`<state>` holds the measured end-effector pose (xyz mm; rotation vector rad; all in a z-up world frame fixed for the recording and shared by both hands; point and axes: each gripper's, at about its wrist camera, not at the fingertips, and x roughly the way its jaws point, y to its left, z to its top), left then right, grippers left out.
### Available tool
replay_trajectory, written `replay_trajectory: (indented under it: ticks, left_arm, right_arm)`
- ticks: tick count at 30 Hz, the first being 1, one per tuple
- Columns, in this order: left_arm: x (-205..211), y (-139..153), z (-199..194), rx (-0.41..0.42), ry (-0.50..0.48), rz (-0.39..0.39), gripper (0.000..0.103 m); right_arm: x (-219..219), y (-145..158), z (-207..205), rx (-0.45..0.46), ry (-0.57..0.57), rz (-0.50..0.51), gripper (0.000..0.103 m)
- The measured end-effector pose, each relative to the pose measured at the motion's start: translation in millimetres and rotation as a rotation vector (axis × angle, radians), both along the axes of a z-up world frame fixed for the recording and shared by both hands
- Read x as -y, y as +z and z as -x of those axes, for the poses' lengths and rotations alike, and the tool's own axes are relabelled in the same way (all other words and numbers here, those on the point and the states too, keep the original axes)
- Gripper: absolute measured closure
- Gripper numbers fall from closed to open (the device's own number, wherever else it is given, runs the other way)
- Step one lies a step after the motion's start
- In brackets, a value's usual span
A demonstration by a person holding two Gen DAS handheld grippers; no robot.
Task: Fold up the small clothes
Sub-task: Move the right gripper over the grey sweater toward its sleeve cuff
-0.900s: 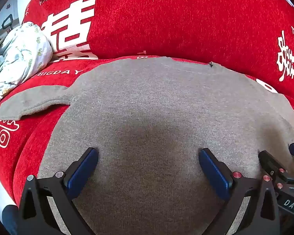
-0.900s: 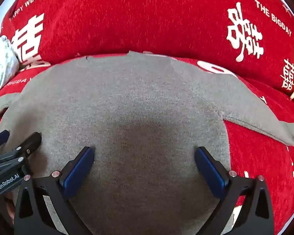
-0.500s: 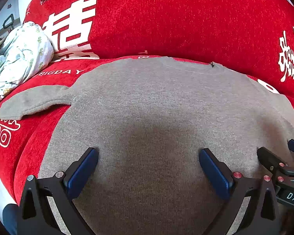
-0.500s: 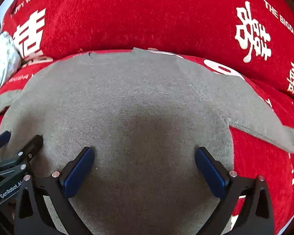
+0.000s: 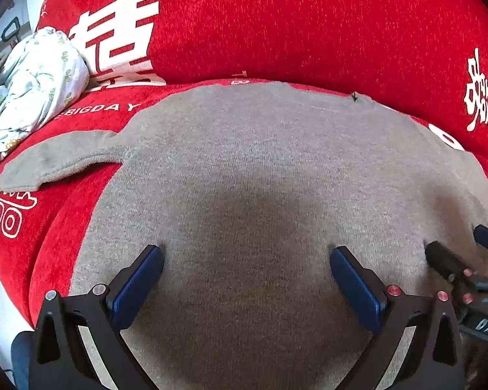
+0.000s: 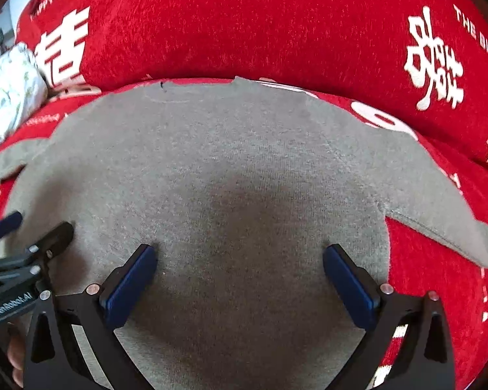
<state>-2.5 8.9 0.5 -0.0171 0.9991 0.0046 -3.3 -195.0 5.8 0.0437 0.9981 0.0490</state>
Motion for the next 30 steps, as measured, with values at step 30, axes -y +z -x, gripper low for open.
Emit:
replay_trajectory:
  ticks: [30]
  left_arm:
    - [70.7, 42.7, -12.6, 0.016, -0.063, -0.061, 0.000]
  right_arm:
    - [76.1, 44.9, 1.8, 0.131, -0.154, -0.042, 0.000]
